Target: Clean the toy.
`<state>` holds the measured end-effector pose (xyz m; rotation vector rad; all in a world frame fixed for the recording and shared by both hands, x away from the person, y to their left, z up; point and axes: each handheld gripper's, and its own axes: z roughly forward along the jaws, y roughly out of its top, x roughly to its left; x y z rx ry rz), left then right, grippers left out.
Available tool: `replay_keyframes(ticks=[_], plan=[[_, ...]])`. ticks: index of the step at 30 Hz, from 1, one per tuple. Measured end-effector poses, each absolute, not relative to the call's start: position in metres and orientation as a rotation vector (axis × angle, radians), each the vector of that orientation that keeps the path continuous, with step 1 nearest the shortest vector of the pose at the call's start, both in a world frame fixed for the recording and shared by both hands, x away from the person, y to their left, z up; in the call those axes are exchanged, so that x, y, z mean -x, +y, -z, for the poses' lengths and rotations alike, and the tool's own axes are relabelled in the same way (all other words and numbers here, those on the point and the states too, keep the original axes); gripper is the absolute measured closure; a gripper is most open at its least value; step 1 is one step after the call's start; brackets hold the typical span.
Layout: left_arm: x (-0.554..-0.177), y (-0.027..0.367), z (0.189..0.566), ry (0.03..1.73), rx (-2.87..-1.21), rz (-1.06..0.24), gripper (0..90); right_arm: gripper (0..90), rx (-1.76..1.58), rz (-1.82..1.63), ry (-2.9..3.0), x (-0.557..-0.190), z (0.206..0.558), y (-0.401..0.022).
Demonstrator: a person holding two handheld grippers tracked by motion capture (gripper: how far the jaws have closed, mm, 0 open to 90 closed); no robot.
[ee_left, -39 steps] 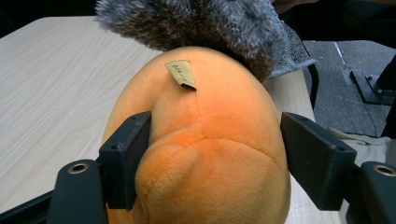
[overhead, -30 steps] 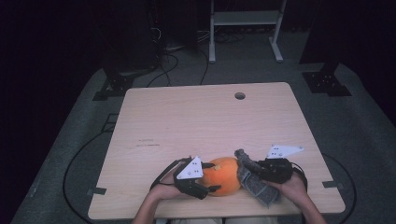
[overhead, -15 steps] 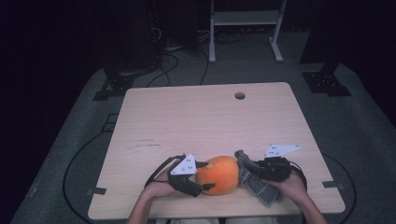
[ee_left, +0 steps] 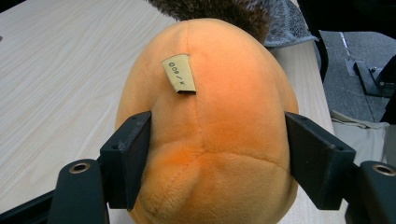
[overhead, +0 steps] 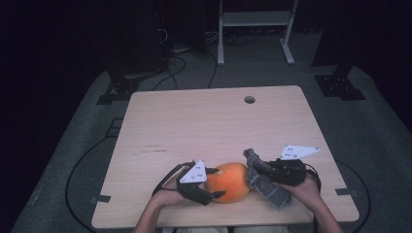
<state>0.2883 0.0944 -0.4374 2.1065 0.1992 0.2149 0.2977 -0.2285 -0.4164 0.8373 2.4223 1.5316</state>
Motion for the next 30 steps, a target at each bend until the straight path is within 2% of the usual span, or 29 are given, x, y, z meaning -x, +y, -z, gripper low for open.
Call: replay_keyframes(ticks=[14,23,28,30], plan=[[-0.282,0.08,0.438,0.173,-2.112,-0.242,27.2,76.4,-0.67,-1.505,2.466,-0.287,0.403,-0.197],[-0.281,0.078,0.438,0.17,-2.092,-0.231,27.0,76.4,-0.837,-1.424,2.486,-0.296,0.428,-0.224],[-0.28,0.074,0.438,0.172,-2.094,-0.244,27.1,76.4,-0.797,-1.507,2.435,-0.288,0.412,-0.227],[-0.279,0.071,0.437,0.167,-2.098,-0.257,27.1,76.3,-0.707,-1.551,2.438,-0.281,0.401,-0.214]])
